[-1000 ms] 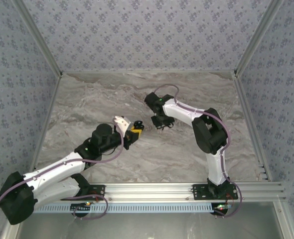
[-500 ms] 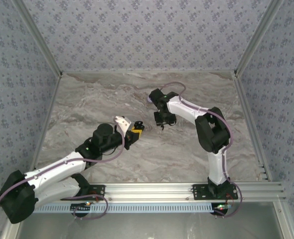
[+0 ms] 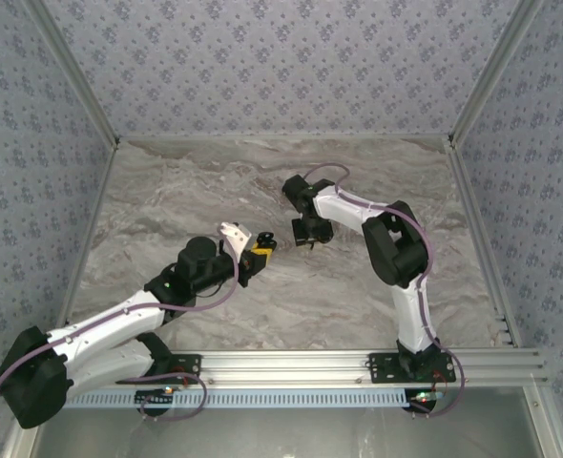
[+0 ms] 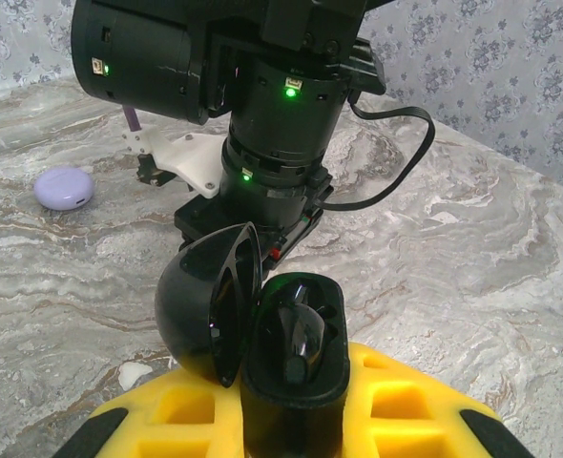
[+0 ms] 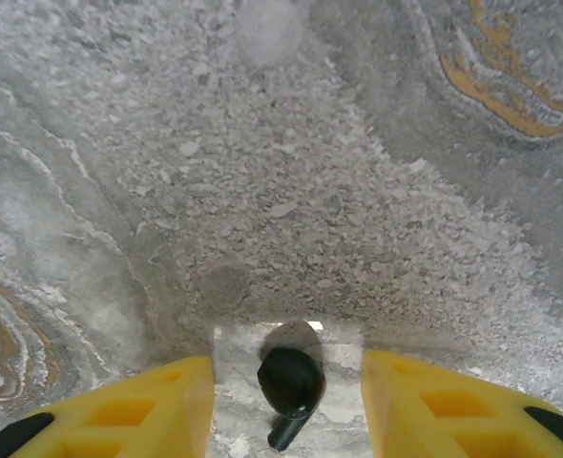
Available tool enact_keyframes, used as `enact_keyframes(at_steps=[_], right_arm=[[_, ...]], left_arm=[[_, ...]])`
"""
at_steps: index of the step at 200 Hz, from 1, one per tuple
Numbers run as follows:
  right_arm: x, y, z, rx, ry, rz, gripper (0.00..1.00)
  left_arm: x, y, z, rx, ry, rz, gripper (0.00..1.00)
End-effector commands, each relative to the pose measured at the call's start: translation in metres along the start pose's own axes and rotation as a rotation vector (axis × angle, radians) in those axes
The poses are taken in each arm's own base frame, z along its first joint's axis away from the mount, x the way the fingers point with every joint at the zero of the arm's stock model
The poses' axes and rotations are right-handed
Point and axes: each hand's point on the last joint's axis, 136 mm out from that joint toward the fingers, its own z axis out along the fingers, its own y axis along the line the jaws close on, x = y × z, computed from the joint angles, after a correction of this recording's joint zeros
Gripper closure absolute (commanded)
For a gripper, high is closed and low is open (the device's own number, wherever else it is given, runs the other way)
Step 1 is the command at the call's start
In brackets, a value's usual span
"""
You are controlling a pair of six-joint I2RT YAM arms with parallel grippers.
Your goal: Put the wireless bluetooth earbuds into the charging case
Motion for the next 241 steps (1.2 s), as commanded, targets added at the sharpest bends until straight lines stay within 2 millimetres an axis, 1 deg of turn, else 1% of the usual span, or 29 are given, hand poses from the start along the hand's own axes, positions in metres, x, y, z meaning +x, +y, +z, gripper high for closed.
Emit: enact_keyframes(at_steps=[1,48,84,118,153,186,241], right_arm=[[-0.004,0.004,0.002,-0.008,0.01,-0.022,0.54],[-0.003,0.012,0.004,-0.035,0.021,-0.07,0.56],[-0.001,0.022,0.003,-0.056,0.021,-0.135,0.58],[0.0,0.024,0.002,-0.045,0.022,-0.17,0.6],[0.001,0.028,0.0,-0.044,0.015,-0.207,0.62],[0.001,0.032,-0.005,-0.031,-0.004,-0.254,0.62],[0.003,0.048,-0.009,-0.066,-0.016,-0.322,0.62]], left_arm=[[-0.023,-0.008,-0.001,0.028,-0.053,0.002,0.92],[-0.023,-0.008,-0.001,0.026,-0.052,0.001,0.92],[-0.023,-0.008,-0.001,0.025,-0.052,0.002,0.92],[-0.023,-0.008,-0.001,0.024,-0.051,0.0,0.92],[-0.023,-0.008,-0.001,0.025,-0.05,0.0,0.92],[-0.024,-0.008,0.0,0.025,-0.051,0.001,0.92],[-0.025,-0.009,0.0,0.028,-0.052,0.0,0.92]])
